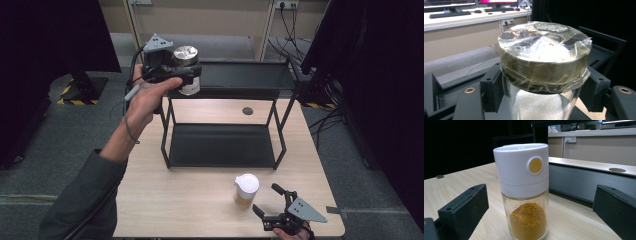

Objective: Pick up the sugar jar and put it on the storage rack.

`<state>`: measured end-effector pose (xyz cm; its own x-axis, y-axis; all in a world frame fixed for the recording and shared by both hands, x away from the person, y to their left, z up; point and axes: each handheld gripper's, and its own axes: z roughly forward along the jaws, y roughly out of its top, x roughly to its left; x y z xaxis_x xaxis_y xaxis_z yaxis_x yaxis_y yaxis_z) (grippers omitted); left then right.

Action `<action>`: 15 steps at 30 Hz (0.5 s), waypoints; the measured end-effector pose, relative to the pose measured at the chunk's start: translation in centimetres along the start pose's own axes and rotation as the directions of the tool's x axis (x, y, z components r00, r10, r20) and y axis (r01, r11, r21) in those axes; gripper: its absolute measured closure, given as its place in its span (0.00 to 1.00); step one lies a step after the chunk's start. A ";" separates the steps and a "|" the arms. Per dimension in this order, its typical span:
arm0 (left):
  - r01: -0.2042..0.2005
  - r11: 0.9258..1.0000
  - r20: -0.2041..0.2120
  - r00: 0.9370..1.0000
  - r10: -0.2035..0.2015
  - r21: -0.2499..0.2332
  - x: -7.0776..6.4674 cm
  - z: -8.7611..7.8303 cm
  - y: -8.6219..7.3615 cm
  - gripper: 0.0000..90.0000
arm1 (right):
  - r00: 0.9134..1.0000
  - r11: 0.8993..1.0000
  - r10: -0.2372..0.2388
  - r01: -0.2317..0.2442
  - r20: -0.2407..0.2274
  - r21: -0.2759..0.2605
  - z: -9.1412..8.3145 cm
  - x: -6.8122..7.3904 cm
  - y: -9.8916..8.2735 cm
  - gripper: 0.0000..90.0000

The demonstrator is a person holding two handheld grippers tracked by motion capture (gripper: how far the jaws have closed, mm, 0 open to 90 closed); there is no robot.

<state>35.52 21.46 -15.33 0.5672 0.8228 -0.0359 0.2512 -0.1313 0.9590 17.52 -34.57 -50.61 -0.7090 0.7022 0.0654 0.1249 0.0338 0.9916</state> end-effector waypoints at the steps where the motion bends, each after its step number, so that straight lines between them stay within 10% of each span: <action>1: 0.003 1.000 -0.009 1.000 -0.003 -0.001 0.0 0.2 0.1 0.34 | 1.000 1.000 0.001 -0.001 0.000 0.000 0.0 0.0 0.0 0.00; 10: 0.025 1.000 -0.062 0.998 -0.026 -0.005 0.6 2.2 0.3 0.34 | 1.000 1.000 -0.002 0.002 -0.004 0.000 0.0 0.0 0.0 0.01; 11: -0.299 0.901 0.007 0.950 0.313 0.314 2.6 0.8 5.6 0.34 | 1.000 1.000 -0.001 0.001 -0.004 0.000 0.0 0.0 0.0 0.00; 12: -0.297 0.897 0.000 0.949 0.314 0.327 2.8 1.1 5.9 0.34 | 1.000 1.000 -0.001 0.001 -0.004 -0.001 0.0 0.0 0.0 0.00; 13: -0.297 0.897 0.000 0.949 0.314 0.327 2.8 1.1 5.9 0.34 | 1.000 1.000 -0.001 0.001 -0.005 -0.001 0.0 0.0 0.0 0.00; 15: -0.175 0.964 -0.061 0.980 0.190 0.199 2.1 1.8 3.5 0.34 | 1.000 1.000 -0.001 0.001 -0.005 -0.001 0.0 -0.1 0.0 0.00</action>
<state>39.02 21.77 -12.53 0.5554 0.8152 0.1644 0.2990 -0.3802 0.8753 17.58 -34.60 -50.63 -0.7126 0.6985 0.0654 0.1238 0.0335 0.9917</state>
